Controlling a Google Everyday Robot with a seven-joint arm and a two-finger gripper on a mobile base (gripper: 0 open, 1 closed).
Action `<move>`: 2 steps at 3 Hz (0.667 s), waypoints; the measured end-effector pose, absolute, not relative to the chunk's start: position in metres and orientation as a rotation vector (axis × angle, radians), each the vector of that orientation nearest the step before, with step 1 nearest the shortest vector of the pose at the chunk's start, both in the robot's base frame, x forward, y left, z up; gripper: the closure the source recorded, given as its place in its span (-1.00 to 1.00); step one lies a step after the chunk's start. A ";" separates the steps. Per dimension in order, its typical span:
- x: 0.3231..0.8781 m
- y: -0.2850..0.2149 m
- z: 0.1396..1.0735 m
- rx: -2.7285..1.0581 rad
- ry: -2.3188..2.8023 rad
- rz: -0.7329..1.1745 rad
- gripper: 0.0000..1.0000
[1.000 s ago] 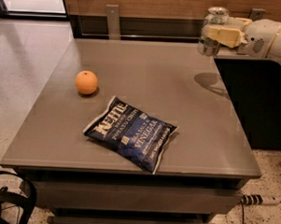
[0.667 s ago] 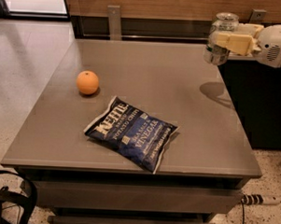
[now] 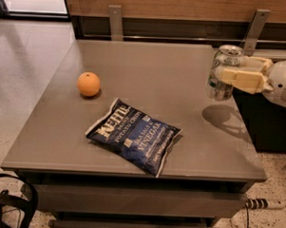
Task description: Move 7up can near blue chip bag
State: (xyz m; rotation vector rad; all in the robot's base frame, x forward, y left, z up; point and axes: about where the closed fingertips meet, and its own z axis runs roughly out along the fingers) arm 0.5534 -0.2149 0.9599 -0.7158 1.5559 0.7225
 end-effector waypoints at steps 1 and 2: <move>0.527 -0.206 0.938 -0.709 1.530 0.777 1.00; 0.492 -0.194 0.908 -0.692 1.531 0.813 1.00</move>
Offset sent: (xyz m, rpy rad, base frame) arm -0.0898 0.0241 -0.0822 0.1070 0.0459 0.0466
